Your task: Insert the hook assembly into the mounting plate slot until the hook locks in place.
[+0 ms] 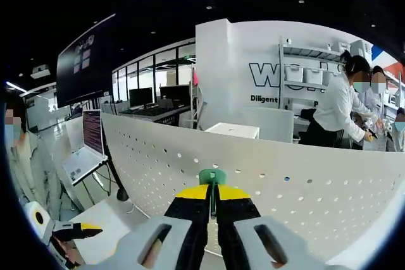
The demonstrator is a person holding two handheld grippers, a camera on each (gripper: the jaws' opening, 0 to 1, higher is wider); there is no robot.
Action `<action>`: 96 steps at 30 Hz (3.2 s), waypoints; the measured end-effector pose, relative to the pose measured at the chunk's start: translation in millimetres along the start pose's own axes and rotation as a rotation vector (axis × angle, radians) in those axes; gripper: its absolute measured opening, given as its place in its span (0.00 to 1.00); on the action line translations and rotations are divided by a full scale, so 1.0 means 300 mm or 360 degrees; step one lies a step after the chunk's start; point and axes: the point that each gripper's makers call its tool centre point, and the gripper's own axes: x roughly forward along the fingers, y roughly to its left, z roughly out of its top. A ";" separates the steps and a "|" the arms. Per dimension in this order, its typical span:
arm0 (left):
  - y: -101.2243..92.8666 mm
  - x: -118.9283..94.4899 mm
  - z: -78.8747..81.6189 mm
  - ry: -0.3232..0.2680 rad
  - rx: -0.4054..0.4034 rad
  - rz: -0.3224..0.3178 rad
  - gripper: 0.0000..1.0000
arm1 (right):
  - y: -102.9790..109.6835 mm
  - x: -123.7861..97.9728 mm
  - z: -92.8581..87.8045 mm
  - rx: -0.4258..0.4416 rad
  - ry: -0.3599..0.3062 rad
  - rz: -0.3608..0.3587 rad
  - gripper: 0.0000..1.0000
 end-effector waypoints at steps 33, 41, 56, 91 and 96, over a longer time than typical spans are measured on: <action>0.042 -0.039 -0.016 -0.0004 -0.0076 0.0060 0.77 | -0.004 0.055 0.014 -0.0015 0.0023 -0.0027 0.01; 0.048 -0.053 -0.018 -0.0005 -0.0082 0.0061 0.77 | -0.001 0.064 0.002 -0.0010 0.0061 -0.0087 0.01; 0.040 -0.068 -0.017 -0.0023 -0.0112 0.0047 0.75 | -0.009 0.072 -0.007 -0.0035 0.0104 -0.0198 0.01; 0.047 -0.114 -0.012 -0.0059 -0.0162 0.0033 0.72 | -0.015 0.087 0.006 -0.0106 0.0058 -0.0462 0.02; 0.051 -0.115 -0.011 -0.0054 -0.0157 0.0031 0.72 | -0.011 0.085 0.005 -0.0153 0.0057 -0.0468 0.02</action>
